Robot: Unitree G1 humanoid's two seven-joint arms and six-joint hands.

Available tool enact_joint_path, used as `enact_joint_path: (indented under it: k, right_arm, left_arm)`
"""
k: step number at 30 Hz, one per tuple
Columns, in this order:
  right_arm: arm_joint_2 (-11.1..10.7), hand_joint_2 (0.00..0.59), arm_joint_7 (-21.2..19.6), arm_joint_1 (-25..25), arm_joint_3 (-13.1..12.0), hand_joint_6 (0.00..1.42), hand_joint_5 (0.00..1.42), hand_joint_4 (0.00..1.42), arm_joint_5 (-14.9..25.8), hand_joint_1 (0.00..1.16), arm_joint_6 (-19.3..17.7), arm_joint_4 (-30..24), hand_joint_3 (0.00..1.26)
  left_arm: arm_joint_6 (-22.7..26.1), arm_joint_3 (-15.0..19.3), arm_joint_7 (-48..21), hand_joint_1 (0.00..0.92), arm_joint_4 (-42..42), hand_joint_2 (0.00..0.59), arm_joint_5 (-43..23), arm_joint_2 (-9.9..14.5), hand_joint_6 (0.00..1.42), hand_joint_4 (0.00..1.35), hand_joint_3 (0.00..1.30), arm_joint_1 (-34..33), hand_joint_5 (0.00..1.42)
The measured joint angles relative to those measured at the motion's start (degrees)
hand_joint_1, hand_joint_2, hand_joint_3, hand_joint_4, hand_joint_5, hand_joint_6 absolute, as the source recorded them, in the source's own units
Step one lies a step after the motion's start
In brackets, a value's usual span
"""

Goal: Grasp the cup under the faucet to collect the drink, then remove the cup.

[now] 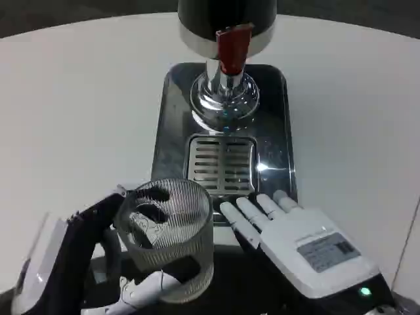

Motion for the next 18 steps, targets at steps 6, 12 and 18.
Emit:
enact_joint_path:
  k: [6,12,18]
  right_arm:
    - [0.47,0.280,0.18,-0.23,-0.03,0.00,0.00,0.00,-0.02,0.68,0.00,0.23,0.00]
    - [0.69,0.280,0.32,-0.65,-0.04,0.00,0.00,0.00,-0.04,0.68,0.00,0.82,0.00]
    - [0.83,0.280,0.61,-0.66,-0.07,0.00,0.00,0.00,-0.15,0.68,0.01,0.95,0.00]
  left_arm:
    - [0.00,0.24,-0.03,0.514,0.01,0.197,-0.07,0.00,1.23,1.02,1.00,0.00,0.98]
    - [0.00,0.78,-0.28,0.514,0.06,0.197,-0.15,0.01,1.23,1.02,1.00,0.01,0.98]
    - [0.00,0.81,-0.29,0.514,0.76,0.197,-0.22,0.01,1.23,1.02,1.00,-0.53,0.98]
